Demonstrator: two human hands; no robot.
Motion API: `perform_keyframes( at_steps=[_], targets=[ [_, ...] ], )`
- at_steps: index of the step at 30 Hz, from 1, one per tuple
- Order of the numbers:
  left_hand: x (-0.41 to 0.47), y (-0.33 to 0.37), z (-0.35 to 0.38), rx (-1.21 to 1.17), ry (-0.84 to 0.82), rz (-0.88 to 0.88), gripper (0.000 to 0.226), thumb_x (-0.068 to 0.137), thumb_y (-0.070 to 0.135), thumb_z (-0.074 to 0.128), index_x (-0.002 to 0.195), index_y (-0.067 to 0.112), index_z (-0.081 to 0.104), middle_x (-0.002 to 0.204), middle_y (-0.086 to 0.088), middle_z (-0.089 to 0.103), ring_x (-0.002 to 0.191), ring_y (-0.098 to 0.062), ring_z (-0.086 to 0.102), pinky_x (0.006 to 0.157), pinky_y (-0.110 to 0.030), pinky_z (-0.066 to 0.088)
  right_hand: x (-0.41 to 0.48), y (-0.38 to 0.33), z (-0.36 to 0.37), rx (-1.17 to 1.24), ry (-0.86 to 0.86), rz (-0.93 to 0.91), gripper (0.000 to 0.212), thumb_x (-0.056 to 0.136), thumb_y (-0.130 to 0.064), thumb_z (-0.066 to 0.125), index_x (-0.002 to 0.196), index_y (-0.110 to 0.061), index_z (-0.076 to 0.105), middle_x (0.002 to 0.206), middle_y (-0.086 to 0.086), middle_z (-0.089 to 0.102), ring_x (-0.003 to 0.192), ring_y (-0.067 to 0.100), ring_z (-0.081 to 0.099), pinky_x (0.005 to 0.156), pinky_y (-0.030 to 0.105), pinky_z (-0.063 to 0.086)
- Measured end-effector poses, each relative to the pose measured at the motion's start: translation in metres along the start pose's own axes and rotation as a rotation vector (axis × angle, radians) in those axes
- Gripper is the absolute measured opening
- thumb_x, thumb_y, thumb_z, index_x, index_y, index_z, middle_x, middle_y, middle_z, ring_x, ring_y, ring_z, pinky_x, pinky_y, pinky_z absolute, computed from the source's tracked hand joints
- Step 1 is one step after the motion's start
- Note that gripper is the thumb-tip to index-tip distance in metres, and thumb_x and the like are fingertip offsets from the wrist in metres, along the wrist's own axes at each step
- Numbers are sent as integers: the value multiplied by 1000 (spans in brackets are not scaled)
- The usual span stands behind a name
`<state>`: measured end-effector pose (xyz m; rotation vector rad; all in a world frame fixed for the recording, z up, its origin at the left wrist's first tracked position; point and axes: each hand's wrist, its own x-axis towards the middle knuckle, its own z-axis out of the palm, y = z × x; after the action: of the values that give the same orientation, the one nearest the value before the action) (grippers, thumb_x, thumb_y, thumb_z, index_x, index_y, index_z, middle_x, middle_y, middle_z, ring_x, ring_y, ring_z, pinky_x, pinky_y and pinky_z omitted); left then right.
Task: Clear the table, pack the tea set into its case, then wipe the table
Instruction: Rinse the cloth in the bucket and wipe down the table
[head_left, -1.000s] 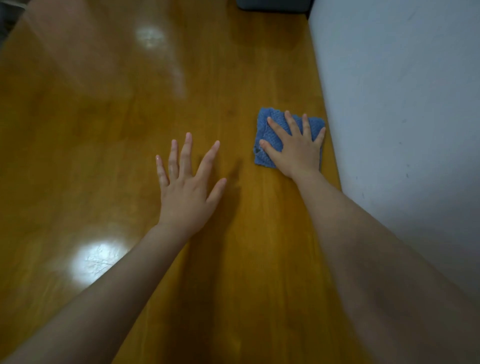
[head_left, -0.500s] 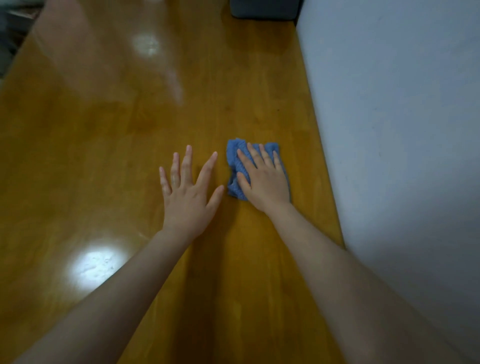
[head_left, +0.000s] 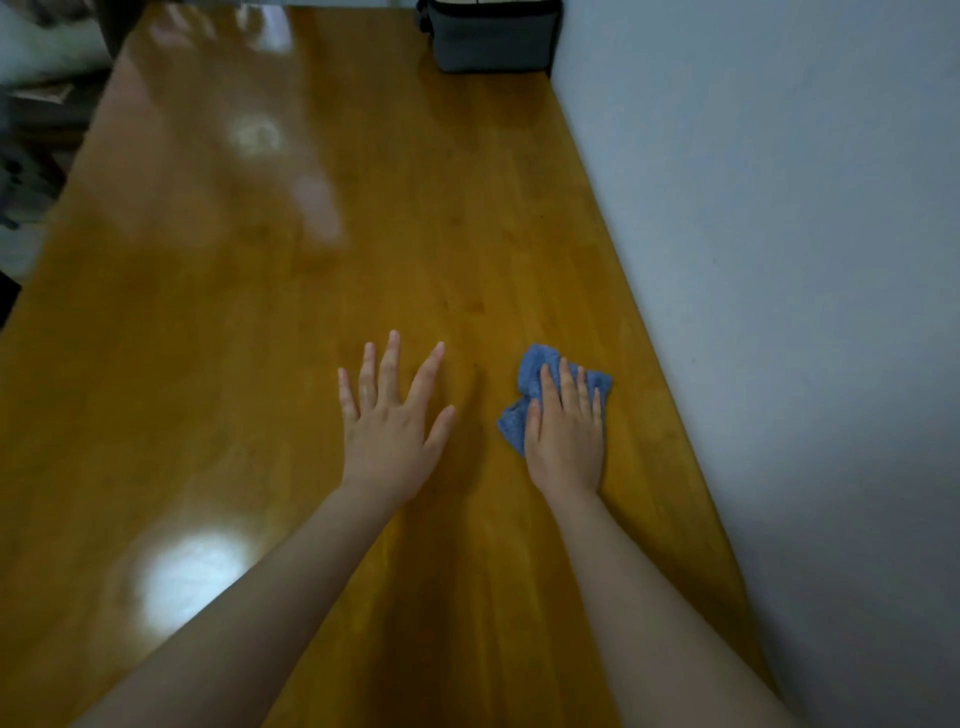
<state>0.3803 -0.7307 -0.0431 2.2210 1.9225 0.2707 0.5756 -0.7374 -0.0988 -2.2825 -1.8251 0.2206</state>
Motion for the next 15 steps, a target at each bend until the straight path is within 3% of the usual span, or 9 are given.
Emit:
perform_keyframes(
  at_steps=[6,10,15],
  targets=[
    [17,2,3,-28,-12,-9,64,95,57,30,152,43,4,162,-4,-9,148,-26,-14,117,-52,-8,59,10,-1,25,11,71,51,107,-33,20,155,-16,20,163,3,14,151,20,5,122,37,0],
    [42,6,10,-20,-10,-51,64,93,61,22,151,44,1,162,-3,-10,148,-26,-15,117,-52,-9,121,19,-5,72,54,136,51,107,-32,19,155,-15,21,162,4,16,150,20,9,122,38,2],
    [77,15,18,-43,29,-91,66,89,65,13,151,44,2,162,-3,-8,148,-25,-14,116,-51,-10,201,32,-8,54,46,86,50,107,-30,19,154,-14,22,162,5,19,150,21,12,122,39,6]
  ],
)
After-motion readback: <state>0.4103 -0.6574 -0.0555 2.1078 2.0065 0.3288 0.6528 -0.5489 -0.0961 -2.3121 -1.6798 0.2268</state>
